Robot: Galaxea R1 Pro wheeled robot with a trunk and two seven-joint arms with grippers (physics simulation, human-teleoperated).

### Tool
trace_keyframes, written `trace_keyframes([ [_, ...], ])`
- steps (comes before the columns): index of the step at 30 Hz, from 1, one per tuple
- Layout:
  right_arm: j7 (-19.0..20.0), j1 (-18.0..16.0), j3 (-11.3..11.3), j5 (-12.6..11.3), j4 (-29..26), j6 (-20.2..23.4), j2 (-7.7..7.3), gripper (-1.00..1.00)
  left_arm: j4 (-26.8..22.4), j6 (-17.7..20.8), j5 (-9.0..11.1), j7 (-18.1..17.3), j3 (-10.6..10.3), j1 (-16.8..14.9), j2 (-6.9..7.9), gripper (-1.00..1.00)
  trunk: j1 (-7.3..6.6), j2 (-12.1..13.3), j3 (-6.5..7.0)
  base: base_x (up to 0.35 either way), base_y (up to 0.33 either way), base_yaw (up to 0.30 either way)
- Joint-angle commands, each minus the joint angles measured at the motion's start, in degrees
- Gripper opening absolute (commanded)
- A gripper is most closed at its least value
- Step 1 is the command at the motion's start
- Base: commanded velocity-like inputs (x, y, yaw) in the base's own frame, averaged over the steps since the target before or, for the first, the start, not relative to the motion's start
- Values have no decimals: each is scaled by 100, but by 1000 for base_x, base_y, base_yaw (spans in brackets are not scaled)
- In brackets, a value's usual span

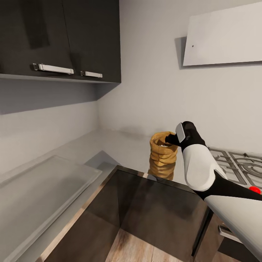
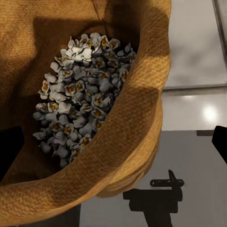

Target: In the kitchen, take the popcorn bag from the countertop, put it into the microwave, and heat it until the popcorn is cooked so the cooked popcorn ends up inside the bag.

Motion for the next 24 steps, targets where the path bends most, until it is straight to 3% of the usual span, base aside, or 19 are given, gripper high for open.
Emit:
trace_keyframes([
  [1,-1,-8,-36,20,-10,14,8,100,-5,-9,40,-12,7,1,0,100,0,-3,-6,0,0,0],
  [15,-203,-8,-29,47,-78,42,14,100,-4,-9,40,-13,7,1,-2,100,0,-3,-6,0,0,52],
  [17,-391,-8,-33,45,-84,30,14,100,-5,-9,40,-14,7,2,-1,100,0,-3,-6,0,0,2],
  [20,-1025,-8,-64,-5,-93,-302,14,100,-5,-9,40,-14,7,1,-1,100,0,-3,-6,0,0,0],
  [24,-1339,-8,-70,-319,-86,-497,14,100,-5,-9,40,-13,7,1,0,100,0,-3,-6,0,0,0],
])
